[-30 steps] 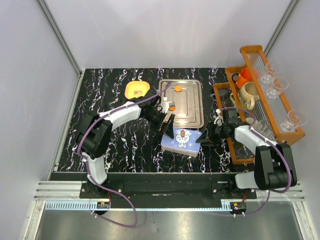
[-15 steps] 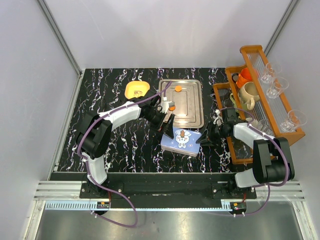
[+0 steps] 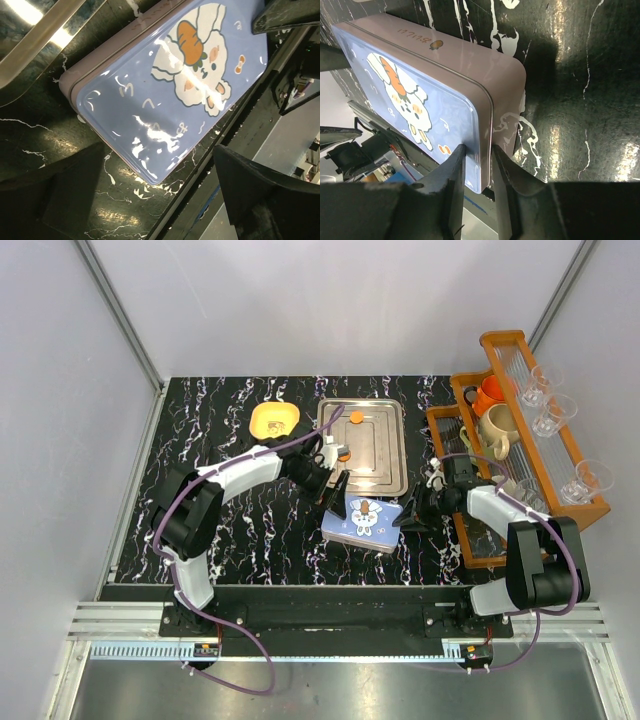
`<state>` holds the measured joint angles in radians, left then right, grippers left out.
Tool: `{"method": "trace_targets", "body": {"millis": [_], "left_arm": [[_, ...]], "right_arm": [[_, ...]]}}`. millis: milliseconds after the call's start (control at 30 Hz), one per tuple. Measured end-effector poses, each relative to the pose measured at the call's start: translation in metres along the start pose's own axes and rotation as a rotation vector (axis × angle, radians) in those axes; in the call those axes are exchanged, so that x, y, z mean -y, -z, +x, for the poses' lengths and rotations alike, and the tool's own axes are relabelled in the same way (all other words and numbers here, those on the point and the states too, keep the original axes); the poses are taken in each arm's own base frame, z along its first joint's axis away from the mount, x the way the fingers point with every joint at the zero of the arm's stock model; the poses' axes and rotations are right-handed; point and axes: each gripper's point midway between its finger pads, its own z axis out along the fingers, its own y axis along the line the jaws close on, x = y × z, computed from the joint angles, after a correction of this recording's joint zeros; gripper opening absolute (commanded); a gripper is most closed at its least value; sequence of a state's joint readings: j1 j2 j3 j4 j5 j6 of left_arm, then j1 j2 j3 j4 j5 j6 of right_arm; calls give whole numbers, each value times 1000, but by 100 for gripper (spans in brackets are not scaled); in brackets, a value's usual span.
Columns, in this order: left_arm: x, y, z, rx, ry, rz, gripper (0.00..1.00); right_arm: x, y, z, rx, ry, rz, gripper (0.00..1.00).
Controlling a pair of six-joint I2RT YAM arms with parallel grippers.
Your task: Pack the cookies
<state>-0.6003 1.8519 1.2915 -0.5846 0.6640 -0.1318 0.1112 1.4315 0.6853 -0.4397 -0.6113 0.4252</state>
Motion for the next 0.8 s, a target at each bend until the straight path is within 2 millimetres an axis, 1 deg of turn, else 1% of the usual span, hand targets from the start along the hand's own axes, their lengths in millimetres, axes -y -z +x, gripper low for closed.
{"method": "trace_targets", "body": {"millis": [233,500,800], "left_arm": [[-12,-4,14,-34,16,-64,95],[-17,-5,17,-40,16,-86,95],[-19,-4,17,-38,14,-95,95]], "right_arm": [[-1,-1,-10,9,18,14,34],[-5,-7,-27,8,29,18,35],[-8,-10,-40,9,35,18,34]]}}
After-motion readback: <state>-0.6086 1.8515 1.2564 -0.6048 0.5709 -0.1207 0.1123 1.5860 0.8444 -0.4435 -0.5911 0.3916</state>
